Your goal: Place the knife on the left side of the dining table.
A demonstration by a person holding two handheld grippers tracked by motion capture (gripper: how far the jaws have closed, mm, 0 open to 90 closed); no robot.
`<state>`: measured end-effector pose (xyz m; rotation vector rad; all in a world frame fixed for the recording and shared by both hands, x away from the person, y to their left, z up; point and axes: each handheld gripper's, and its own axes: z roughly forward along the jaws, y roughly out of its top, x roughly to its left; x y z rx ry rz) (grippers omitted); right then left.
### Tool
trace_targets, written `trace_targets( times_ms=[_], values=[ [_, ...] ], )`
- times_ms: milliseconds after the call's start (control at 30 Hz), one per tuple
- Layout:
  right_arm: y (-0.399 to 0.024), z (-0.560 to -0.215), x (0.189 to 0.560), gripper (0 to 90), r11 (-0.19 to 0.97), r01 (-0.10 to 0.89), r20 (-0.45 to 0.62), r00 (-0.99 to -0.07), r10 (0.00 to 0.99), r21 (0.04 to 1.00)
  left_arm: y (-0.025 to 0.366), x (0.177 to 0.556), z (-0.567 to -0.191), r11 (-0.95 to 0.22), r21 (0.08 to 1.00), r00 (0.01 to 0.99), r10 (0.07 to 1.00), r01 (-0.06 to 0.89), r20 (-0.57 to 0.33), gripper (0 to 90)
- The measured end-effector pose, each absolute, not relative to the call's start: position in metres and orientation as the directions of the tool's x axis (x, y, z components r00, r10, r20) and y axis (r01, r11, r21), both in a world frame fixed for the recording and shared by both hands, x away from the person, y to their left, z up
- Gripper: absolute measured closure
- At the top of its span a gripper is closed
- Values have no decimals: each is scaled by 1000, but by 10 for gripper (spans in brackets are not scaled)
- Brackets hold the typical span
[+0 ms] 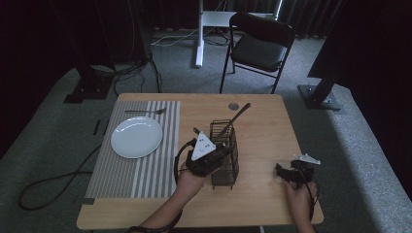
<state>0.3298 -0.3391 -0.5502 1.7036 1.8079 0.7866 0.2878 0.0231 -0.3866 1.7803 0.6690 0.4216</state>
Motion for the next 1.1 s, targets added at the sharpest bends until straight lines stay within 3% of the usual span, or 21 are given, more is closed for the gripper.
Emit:
trace_targets(
  times_ms=[433, 933, 1100],
  values=[
    [-339, -550, 330, 117, 36, 689, 13, -65, 998, 724, 5, 297, -390, -191, 967, 771, 637, 167, -7, 771],
    [-339, -550, 330, 117, 36, 689, 13, -66, 998, 723, -8, 300, -387, -170, 969, 761, 649, 180, -27, 795],
    [-339, -550, 330, 117, 38, 690, 12, -66, 998, 723, -6, 293, -370, -151, 980, 778, 628, 132, -8, 819]
  ],
)
